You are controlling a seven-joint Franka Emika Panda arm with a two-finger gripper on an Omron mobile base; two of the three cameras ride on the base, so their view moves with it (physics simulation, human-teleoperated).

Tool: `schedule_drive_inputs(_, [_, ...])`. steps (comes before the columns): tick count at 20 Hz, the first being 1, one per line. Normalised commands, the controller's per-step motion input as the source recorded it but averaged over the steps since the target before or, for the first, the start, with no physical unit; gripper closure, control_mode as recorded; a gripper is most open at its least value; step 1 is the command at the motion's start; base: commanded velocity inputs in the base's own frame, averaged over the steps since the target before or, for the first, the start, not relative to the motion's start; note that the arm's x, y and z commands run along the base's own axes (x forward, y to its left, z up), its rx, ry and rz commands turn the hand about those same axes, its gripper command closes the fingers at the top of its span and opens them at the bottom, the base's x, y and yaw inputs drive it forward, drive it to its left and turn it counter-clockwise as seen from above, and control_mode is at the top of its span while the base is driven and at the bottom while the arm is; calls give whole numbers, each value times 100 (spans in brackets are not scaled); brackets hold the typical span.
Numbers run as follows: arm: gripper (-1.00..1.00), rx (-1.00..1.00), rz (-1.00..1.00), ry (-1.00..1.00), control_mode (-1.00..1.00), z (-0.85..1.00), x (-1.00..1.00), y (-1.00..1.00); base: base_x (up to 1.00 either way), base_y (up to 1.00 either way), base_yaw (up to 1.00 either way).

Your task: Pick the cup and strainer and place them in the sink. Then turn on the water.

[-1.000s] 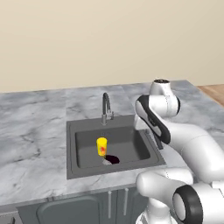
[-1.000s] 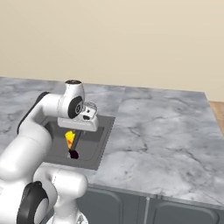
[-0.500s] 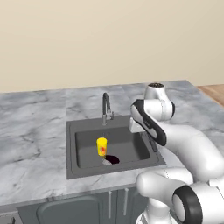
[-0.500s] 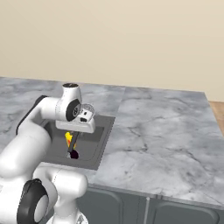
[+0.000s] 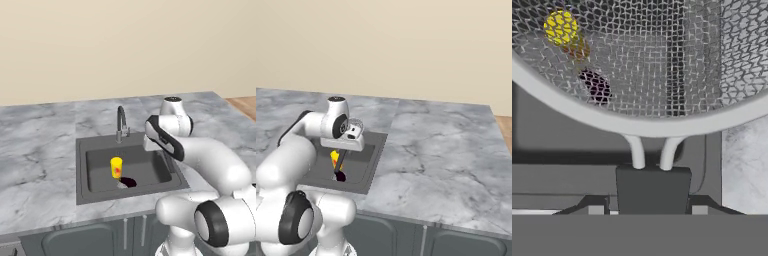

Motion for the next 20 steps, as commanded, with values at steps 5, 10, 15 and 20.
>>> schedule_drive_inputs(5, [100, 0, 0, 0, -100, -11, 24, 2, 0, 0, 0])
schedule_drive_inputs(10, [100, 0, 0, 0, -100, -11, 25, 1, 0, 0, 0])
schedule_drive_inputs(15, [100, 0, 0, 0, -100, -9, 22, 0, 0, 0, 0])
schedule_drive_inputs(20, [100, 0, 0, 0, -100, -11, 23, 0, 0, 0, 0])
